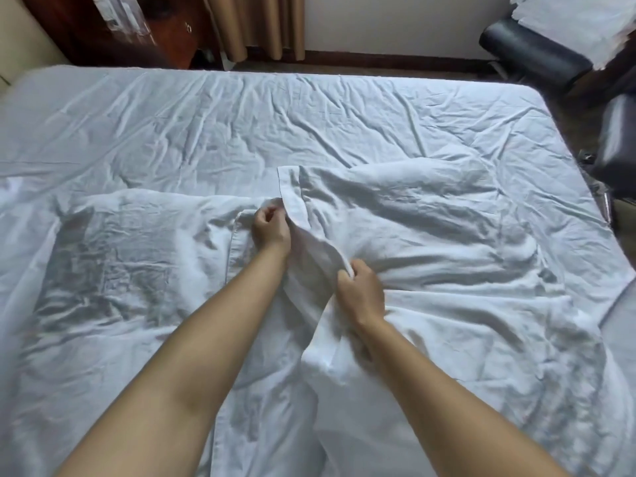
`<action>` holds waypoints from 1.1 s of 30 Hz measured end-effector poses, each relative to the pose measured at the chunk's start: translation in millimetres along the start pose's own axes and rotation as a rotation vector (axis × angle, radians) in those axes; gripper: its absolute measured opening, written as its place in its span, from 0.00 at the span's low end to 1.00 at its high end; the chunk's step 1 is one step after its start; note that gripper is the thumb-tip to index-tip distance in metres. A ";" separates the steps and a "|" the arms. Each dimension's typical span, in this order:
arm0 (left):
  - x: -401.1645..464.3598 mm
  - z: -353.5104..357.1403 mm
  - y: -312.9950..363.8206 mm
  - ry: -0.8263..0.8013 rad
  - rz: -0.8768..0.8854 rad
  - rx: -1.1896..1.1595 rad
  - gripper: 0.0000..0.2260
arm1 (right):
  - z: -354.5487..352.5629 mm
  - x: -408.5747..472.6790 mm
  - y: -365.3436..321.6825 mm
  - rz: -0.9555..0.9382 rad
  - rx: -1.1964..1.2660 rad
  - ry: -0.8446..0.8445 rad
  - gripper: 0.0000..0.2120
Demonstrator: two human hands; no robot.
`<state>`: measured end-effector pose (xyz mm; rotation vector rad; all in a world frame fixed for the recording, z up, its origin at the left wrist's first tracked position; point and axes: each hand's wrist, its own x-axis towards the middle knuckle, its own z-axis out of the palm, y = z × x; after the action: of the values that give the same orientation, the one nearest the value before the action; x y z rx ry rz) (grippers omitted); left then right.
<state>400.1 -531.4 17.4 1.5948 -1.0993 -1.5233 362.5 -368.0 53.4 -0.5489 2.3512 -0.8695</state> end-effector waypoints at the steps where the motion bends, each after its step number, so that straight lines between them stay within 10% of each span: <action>1: -7.8 -4.5 -5.4 0.079 -0.041 0.111 0.08 | -5.3 -1.4 -2.7 0.034 0.099 0.075 0.09; 5: -53.4 -20.0 -25.0 -0.094 -0.284 0.279 0.21 | -19.5 -13.9 -13.5 0.045 0.314 0.183 0.18; 10: -67.5 -13.7 -19.8 -0.562 -0.131 0.238 0.16 | -28.8 -26.1 -22.7 -0.095 0.363 0.157 0.17; 16: -63.2 19.7 33.3 -0.567 -0.084 0.118 0.17 | -30.7 -53.2 -33.2 -0.272 0.234 0.101 0.16; 23: -48.2 -22.2 -33.0 -0.377 -0.353 0.052 0.10 | 6.9 -21.5 57.5 -0.128 -0.263 -0.501 0.20; 33: -145.1 -64.7 -74.2 -0.534 -0.530 0.113 0.20 | -13.3 -58.9 65.4 -0.009 0.107 -0.246 0.20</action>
<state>478.5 -374.6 20.0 1.6875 -1.0945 -2.3767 387.0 -283.8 38.3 -0.5872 2.0694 -0.8734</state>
